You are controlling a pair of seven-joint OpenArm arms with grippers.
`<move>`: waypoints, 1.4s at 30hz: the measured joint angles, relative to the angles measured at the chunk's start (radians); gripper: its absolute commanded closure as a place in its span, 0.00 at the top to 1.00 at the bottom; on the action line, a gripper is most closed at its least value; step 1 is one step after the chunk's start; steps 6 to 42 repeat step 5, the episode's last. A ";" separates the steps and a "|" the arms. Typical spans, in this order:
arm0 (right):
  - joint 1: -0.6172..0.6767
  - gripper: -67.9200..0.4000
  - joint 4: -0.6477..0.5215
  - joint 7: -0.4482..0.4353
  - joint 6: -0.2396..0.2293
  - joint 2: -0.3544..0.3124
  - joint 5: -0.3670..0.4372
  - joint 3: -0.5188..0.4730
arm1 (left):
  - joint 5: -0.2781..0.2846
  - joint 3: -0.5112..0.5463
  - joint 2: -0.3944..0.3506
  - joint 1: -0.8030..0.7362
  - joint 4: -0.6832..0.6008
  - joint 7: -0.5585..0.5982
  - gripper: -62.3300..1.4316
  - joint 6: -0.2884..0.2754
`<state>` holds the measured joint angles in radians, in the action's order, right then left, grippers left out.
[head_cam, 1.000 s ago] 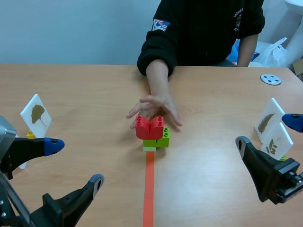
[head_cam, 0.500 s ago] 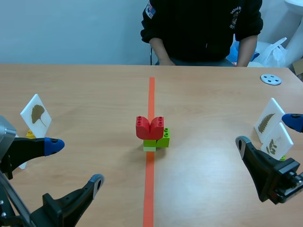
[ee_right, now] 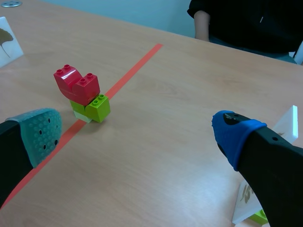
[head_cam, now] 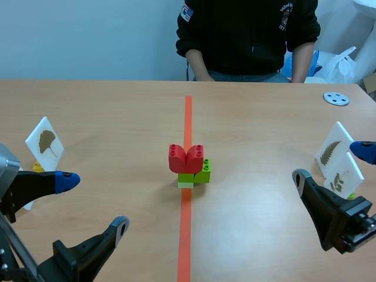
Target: Sort the leaf by its shape. The table is split by an orange tape line. A compound leaf with several leaflets goes to the left side, a simple leaf with one blade goes to the right side. Return to the home posture when a red brick is placed on the table.
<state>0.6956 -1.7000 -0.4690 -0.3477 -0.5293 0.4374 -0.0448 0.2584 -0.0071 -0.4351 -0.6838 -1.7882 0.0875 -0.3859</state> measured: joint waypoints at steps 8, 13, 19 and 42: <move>0.000 1.00 0.000 0.000 0.000 0.000 0.000 0.000 | 0.000 0.000 0.000 0.000 0.000 0.000 1.00 0.000; 0.000 1.00 0.000 0.000 0.000 0.000 0.000 0.000 | 0.000 0.000 0.000 0.000 0.000 0.000 1.00 0.000; 0.000 1.00 0.000 0.000 0.000 0.000 0.000 0.000 | 0.000 0.000 0.000 0.000 0.000 0.000 1.00 0.000; 0.000 1.00 0.000 0.000 0.000 0.000 0.000 0.000 | 0.000 0.000 0.000 0.000 0.000 0.000 1.00 0.000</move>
